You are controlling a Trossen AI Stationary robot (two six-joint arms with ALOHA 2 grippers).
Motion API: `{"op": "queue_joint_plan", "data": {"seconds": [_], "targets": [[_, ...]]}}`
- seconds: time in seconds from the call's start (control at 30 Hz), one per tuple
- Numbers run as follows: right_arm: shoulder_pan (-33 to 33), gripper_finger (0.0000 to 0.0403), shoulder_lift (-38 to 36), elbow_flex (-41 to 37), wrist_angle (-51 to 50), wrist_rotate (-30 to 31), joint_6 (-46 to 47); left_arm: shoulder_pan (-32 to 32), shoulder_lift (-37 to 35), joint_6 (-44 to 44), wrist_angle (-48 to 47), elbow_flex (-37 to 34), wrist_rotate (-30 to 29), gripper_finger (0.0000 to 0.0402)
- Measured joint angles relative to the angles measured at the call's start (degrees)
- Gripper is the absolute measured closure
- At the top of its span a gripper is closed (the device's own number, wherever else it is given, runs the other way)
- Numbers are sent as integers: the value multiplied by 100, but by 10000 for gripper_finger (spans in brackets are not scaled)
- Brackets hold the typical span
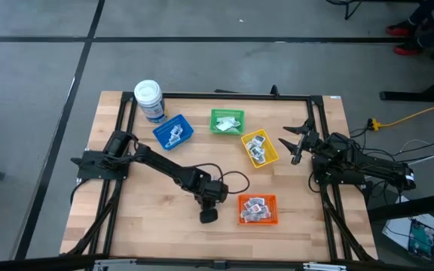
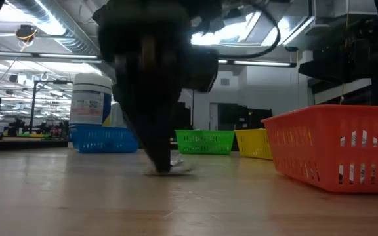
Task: Pick & Place First Aid Supplies
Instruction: Put the white ointment pack into the orange bin
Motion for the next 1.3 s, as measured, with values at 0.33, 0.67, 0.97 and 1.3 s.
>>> {"op": "queue_joint_plan", "data": {"seconds": [0.33, 0.67, 0.97, 1.3], "targets": [[0, 166, 0, 0, 3, -2, -1, 57, -503, 284, 1527, 48, 803, 399], [0, 166, 0, 0, -2, -2, -2, 390, -559, 318, 2959, 124, 788, 400], [0, 166, 0, 0, 0, -2, -2, 491, -32, 927, 2687, 831, 562, 401], [0, 166, 0, 0, 0, 0, -1, 473, 762, 1494, 2253, 1982, 549, 400]]}}
